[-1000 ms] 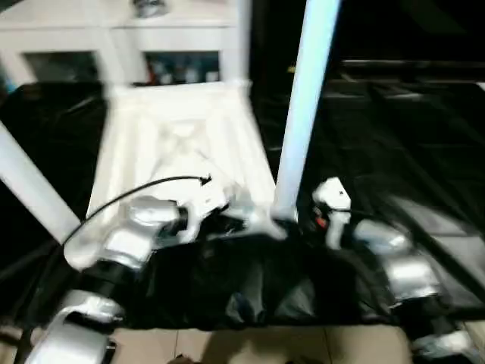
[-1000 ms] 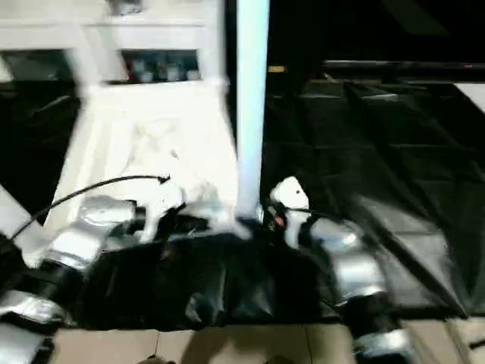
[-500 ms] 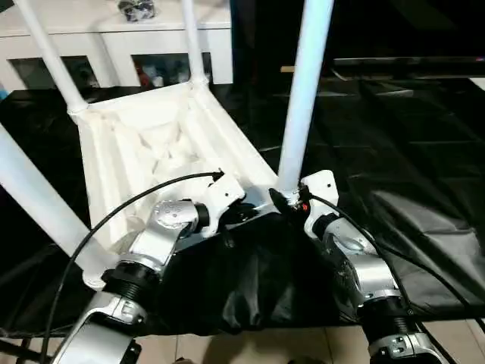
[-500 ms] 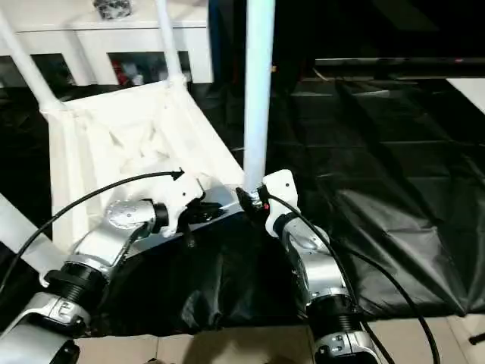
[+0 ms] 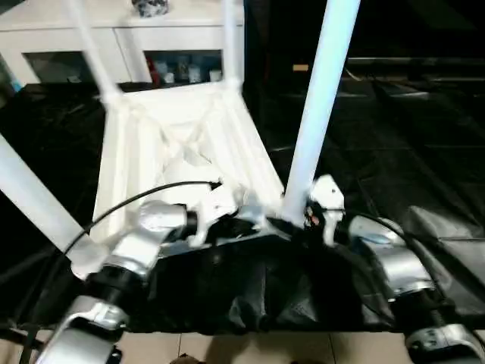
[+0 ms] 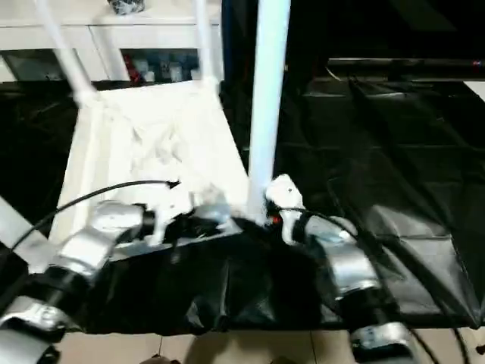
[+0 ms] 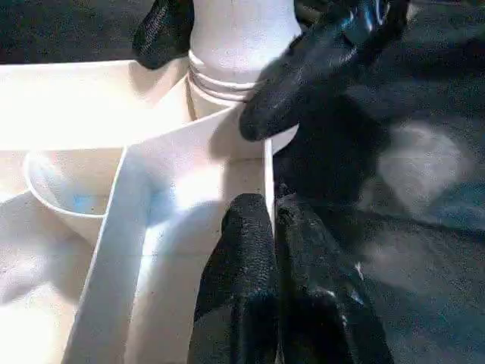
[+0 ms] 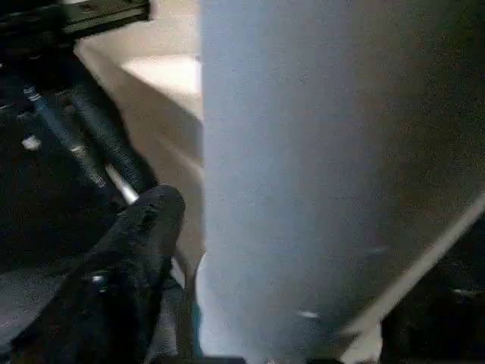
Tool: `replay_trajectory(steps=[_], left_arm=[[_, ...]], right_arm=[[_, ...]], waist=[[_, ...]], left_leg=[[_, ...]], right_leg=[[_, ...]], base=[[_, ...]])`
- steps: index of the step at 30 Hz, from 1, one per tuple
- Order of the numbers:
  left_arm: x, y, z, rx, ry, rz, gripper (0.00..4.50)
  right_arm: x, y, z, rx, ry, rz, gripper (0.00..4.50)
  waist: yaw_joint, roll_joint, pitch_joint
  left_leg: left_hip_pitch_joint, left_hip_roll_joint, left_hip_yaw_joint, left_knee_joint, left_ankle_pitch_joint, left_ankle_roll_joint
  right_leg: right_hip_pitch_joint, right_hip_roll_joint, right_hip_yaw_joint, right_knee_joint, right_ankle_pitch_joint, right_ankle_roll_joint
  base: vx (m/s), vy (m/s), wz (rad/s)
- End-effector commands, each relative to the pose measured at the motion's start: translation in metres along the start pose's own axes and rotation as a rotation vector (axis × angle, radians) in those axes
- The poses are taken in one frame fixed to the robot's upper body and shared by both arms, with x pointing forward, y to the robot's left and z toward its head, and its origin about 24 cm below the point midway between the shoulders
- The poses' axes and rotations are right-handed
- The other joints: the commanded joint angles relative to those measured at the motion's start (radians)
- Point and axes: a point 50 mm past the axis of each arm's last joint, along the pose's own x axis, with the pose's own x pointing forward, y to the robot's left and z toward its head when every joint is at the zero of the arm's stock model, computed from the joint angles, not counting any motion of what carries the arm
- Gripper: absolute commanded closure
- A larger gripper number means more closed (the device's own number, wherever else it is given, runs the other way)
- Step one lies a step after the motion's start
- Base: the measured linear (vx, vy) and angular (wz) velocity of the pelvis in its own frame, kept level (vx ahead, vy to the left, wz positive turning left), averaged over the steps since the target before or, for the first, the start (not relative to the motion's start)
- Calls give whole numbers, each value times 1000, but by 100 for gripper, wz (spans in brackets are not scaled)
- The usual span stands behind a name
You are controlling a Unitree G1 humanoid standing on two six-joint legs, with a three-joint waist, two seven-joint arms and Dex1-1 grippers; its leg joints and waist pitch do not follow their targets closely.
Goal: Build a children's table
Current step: Rotate leg to tighten
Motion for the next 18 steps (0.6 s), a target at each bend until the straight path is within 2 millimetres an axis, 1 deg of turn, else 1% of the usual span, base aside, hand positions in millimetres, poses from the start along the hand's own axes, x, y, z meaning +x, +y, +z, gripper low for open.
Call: replay_trajectory(steps=[1, 2, 3, 6, 8, 9, 13, 14, 15, 18], left_arm=[[2, -2, 9, 52, -26, -57, 450], [-1, -1, 8, 52, -20, -65, 450], [-2, -1, 8, 52, -15, -71, 450], [-7, 1, 7, 55, -5, -83, 450], [-8, 1, 7, 54, -2, -92, 450], [-10, 2, 6, 61, 9, -104, 450], [-12, 2, 5, 55, 12, -122, 450], [-12, 2, 5, 54, 12, -122, 450], [-12, 2, 5, 53, 12, -123, 450], [-10, 4, 6, 50, 3, -95, 450]], right_arm=[[4, 8, 10, -40, -20, 131, 117], [3, 9, 9, -45, -14, 164, 131], [2, 9, 10, -48, -11, 183, 146], [0, 9, 12, -39, -17, 230, 164], [-1, 9, 13, -38, -19, 242, 180], [-2, 9, 13, -41, -17, 258, 180], [-3, 11, 13, -35, -19, 288, 186], [-3, 12, 12, -32, -21, 293, 186], [-3, 13, 12, -31, -22, 296, 186], [0, 18, 8, -12, -19, 274, 186]], waist=[[1, -13, -65], [2, -12, -65], [5, -12, -65], [5, -15, -64], [6, -14, -64], [7, -16, -63], [7, -16, -61], [7, -16, -61], [7, -14, -61], [8, -15, -62]], left_leg=[[8, 7, 15, -54, -146, 100], [8, 7, 15, -54, -144, 102], [8, 7, 16, -53, -145, 105], [6, 8, 16, -53, -147, 105], [6, 8, 15, -52, -149, 100], [6, 8, 15, -53, -166, 95], [6, 7, 14, -55, -184, 82], [6, 8, 14, -55, -188, 79], [7, 8, 14, -55, -188, 77], [6, 7, 14, -54, -182, 76]], right_leg=[[57, -18, 10, -50, 3, -287], [56, -17, 10, -49, 4, -288], [56, -18, 9, -48, 4, -290], [55, -19, 9, -48, -9, -291], [54, -19, 9, -47, -20, -290], [53, -20, 10, -50, -48, -284], [52, -21, 11, -52, -88, -274], [51, -21, 11, -53, -93, -273], [50, -21, 11, -53, -94, -273], [51, -20, 11, -52, -81, -272]], base=[[0, 0, 0], [0, 0, 0], [0, 0, 0], [0, 0, 0], [0, 0, 0], [0, 0, 0], [0, 0, 0], [0, 0, 0], [0, 0, 0], [0, 0, 0]])
